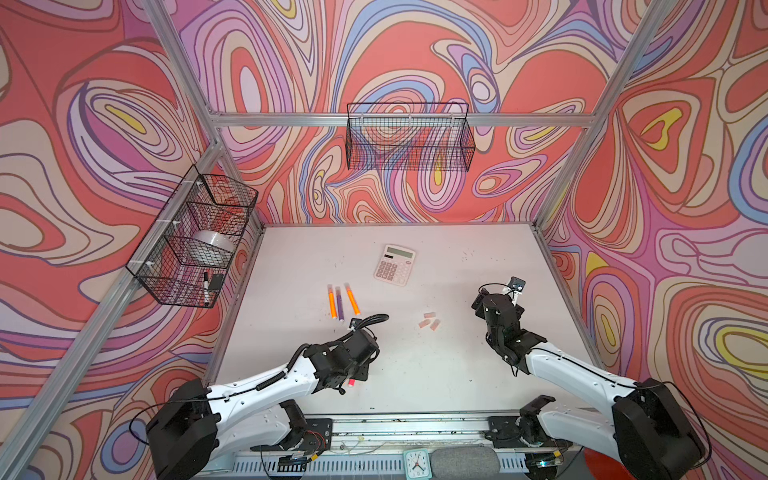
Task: Insert the pens into the pen caps
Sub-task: 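Grasp the pink marker nearest the left gripper with the left gripper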
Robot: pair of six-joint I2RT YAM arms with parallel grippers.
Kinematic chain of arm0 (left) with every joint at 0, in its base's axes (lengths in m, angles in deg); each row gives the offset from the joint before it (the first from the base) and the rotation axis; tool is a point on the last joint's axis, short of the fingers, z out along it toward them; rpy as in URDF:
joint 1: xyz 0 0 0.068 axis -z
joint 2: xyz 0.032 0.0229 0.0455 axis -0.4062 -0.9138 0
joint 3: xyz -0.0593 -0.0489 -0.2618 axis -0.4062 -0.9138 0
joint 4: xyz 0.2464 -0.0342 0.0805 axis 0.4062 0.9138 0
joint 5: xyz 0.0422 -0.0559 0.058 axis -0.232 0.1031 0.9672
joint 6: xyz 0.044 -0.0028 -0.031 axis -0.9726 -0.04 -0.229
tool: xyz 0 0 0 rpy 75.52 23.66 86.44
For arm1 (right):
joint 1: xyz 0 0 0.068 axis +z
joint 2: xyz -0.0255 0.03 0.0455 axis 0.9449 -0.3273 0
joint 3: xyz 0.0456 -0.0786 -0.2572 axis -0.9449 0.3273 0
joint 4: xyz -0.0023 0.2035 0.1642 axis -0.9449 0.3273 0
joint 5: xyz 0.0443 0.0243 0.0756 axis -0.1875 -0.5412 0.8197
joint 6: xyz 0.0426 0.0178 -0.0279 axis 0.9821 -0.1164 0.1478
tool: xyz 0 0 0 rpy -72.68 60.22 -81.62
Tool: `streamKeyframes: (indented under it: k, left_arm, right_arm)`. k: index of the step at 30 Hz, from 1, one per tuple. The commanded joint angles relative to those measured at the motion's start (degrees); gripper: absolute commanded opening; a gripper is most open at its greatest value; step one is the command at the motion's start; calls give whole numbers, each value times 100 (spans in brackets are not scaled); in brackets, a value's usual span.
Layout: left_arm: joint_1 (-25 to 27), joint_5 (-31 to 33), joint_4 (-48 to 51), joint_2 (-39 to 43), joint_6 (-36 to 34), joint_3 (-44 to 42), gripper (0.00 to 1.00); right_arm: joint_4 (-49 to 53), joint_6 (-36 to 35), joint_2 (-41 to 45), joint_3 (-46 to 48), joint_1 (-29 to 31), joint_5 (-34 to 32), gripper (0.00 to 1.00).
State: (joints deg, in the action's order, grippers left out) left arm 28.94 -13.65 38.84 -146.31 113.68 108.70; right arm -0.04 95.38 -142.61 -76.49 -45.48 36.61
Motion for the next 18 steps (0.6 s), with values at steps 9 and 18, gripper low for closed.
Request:
streamKeyframes:
  k: [9, 18]
  left_arm:
    - [459, 434, 457, -730, 428, 253, 40]
    - [651, 563, 674, -690, 711, 177, 40]
  right_arm:
    - [39, 51, -31, -115, -102, 97, 87]
    - [154, 71, -4, -158, -141, 154, 87]
